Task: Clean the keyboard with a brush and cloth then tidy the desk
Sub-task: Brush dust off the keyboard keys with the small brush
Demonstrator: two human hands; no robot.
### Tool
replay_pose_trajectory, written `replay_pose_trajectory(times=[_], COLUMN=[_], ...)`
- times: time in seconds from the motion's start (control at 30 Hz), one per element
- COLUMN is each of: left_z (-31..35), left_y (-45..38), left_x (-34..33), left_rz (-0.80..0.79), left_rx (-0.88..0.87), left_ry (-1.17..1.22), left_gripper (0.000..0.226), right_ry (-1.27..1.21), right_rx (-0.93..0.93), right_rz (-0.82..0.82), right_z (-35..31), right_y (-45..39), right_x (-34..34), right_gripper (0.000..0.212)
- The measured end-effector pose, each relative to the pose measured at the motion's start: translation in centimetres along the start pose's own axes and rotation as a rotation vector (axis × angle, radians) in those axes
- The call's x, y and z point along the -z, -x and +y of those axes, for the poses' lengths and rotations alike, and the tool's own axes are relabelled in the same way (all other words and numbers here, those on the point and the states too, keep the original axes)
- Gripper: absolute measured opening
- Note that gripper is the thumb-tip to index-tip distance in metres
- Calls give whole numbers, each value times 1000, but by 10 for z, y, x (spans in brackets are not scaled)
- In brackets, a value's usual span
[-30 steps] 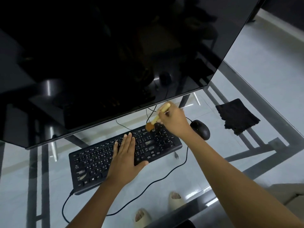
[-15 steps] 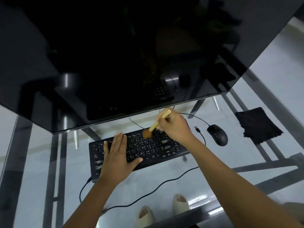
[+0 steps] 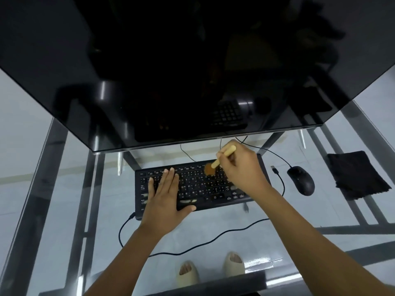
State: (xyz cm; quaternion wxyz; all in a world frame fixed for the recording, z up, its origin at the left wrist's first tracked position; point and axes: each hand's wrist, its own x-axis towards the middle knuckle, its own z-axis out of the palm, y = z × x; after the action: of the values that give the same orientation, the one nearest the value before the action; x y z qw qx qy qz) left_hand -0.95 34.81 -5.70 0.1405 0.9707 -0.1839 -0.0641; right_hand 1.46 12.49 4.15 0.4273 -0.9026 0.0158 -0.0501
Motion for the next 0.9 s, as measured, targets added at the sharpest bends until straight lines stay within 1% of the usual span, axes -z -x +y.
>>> replay_pose_trajectory(times=[0.03,0.07,0.1,0.13,0.17,0.2,0.23,0.27,0.3,0.33,0.37,0.4,0.43,0.47,0.5,0.53,0.57,0.6,0.63,0.67,0.7,0.73,0.77,0.8,0.83,0.87,0.9], left_z=[0,-1,-1,0,1,2,3,3,3,2,2,1,0,0,-1,-2,-3,-5,-8,-10,-12,-16,-20,-24,-29,-32,-34], left_y=[1,1,2,3,3,2,2,2,1,1,3,3,5,5,6,7,9,12,15,18,21,24,27,30,33,36,39], left_x=[-1,-2,-2,-3,-3,-3,-3,-3,-3,-3,-3,-4,-4,-4,-4,-3,-2,-1,-1,0,1,1,2,2,2,2,1], left_rz=[3,4,5,4,2,2,5,9,15,21,28,32,34,40,54,67,79,87,95,104,115,128,133,130,124,122,126], left_rx=[-2,-3,-1,3,4,2,1,3,5,8,10,12,17,24,29,33,40,51,65,78,89,103,117,130,142,152,158], left_ry=[-3,-3,0,2,0,-4,-10,-15,-14,-8,-5,-7,-14,-20,-21,-13,1,13,17,22,34,46,52,53,54,58,66], left_gripper=[102,102,102,102,102,102,102,102,102,102,102,102,102,101,101,100,100,100,100,100,100,100,100,100,100,101,101], right_ry=[-35,-17,64,126,164,139,88,47,41,75,145,195,206,161,95,40,30,90,145,173,141,69,-12,-50,-57,12,52], right_rx=[-40,-71,-59,-32,5,32,32,8,-34,-65,-61,-29,3,21,12,-24,-44,-25,17,65,95,95,59,10,-23,-11,19], right_rz=[-84,-222,-305,-293,-169,-30,46,46,-57,-197,-240,-170,-33,62,66,-1,-135,-244,-262,-194,-87,-18,-13,-78,-195,-257,-234], right_z=[-1,-2,0,3,7,7,9,8,8,6,7,9,10,10,8,4,2,-1,-4,-5,-7,-11,-14,-16,-19,-19,-19], right_y=[1,4,8,11,11,12,12,12,12,15,17,16,14,12,9,6,4,4,3,1,-2,-4,-6,-8,-7,-6,-5], right_x=[0,-1,-3,-5,-5,-2,0,3,4,4,2,1,0,0,-1,-4,-9,-13,-17,-20,-22,-24,-26,-29,-34,-38,-41], right_gripper=[8,8,9,10,11,10,8,8,8,9,10,11,10,10,9,9,9,10,10,10,10,10,9,8,8,8,9])
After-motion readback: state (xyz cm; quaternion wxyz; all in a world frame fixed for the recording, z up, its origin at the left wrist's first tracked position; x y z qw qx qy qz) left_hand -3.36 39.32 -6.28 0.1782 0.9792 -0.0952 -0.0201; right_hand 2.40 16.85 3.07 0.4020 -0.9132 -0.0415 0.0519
